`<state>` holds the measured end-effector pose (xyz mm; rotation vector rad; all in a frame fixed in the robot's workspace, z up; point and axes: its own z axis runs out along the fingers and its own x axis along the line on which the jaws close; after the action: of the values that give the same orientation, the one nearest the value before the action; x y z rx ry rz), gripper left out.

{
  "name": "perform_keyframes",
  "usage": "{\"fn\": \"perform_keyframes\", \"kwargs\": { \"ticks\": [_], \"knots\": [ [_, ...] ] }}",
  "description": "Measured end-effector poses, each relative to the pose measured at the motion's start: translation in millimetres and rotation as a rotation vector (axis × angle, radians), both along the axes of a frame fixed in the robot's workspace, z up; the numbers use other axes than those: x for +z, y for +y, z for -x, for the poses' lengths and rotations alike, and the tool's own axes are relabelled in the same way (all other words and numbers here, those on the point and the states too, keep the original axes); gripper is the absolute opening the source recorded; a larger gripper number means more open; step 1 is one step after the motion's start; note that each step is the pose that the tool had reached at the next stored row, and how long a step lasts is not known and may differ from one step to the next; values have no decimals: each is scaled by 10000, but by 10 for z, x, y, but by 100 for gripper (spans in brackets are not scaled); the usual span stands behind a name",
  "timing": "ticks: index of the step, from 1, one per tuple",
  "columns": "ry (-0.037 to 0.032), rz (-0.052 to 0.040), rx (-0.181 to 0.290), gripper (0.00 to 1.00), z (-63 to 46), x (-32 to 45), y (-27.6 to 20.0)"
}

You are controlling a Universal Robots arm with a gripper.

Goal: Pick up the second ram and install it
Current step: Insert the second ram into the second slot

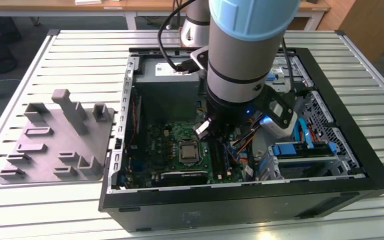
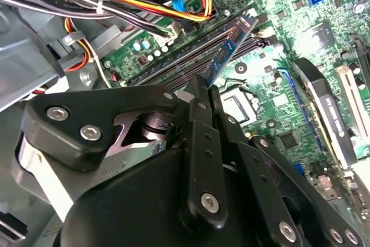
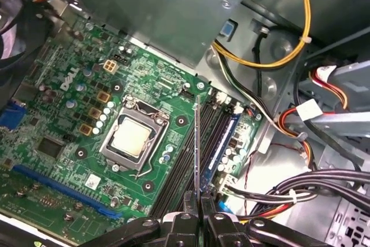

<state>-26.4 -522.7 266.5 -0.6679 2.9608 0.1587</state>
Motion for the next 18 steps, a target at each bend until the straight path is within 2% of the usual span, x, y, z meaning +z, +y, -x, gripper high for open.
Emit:
{"fn": "perform_keyframes", "kwargs": {
  "ticks": [18],
  "knots": [
    [0,68,-1281,14,0,0,0]
  ]
}}
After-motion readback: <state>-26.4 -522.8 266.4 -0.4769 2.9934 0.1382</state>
